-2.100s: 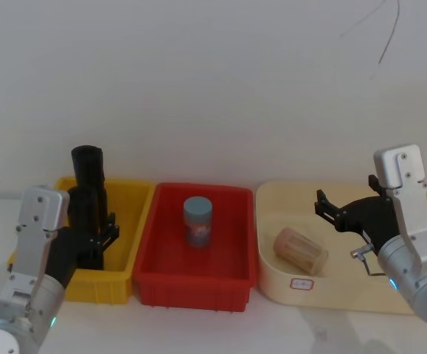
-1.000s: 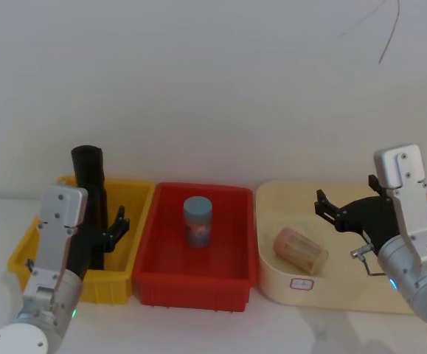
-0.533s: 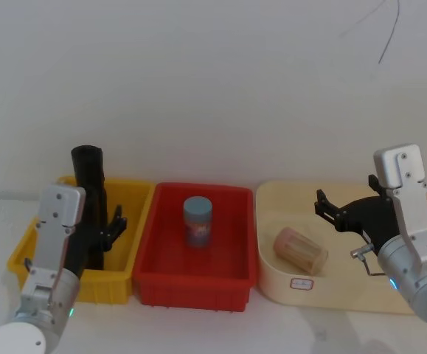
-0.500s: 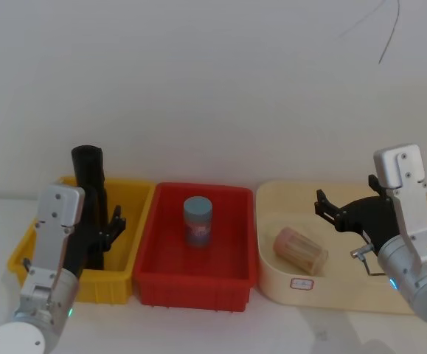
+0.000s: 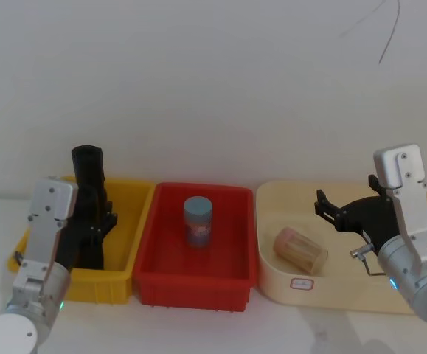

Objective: Pick up the garbage bag with the one hand and transfer it to the other hand.

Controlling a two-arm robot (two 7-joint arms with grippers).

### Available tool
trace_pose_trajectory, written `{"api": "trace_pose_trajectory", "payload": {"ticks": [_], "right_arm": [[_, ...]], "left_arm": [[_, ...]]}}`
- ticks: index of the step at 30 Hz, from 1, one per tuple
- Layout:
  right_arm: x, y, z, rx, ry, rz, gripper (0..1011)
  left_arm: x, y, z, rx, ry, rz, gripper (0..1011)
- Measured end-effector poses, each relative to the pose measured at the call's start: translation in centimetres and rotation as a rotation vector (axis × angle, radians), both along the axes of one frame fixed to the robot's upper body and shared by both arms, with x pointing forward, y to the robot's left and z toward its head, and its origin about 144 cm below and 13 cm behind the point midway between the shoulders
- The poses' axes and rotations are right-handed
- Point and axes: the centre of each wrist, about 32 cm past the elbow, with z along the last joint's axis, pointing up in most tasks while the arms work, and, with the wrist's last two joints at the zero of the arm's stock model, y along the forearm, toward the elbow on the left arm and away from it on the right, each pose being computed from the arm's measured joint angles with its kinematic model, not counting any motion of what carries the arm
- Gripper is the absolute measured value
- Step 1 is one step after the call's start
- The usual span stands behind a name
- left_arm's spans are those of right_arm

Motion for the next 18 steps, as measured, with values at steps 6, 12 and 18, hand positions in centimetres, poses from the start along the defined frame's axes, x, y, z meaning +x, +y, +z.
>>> {"api": "trace_pose_trajectory", "payload": {"ticks": [6, 12, 18], "right_arm": [[0.0, 0.0, 0.0, 0.0, 0.0, 0.0, 1001], [0.0, 0.0, 0.0, 0.0, 0.0, 0.0, 1001], [0.0, 0.0, 0.0, 0.0, 0.0, 0.0, 1001]], "left_arm": [[0.17, 0.18, 0.08, 0.006, -0.001, 0.004, 1001], [0.27, 0.28, 0.13, 0.01, -0.002, 0.005, 945], [0.34, 0.35, 0.17, 0.012, -0.002, 0.007, 790]]}}
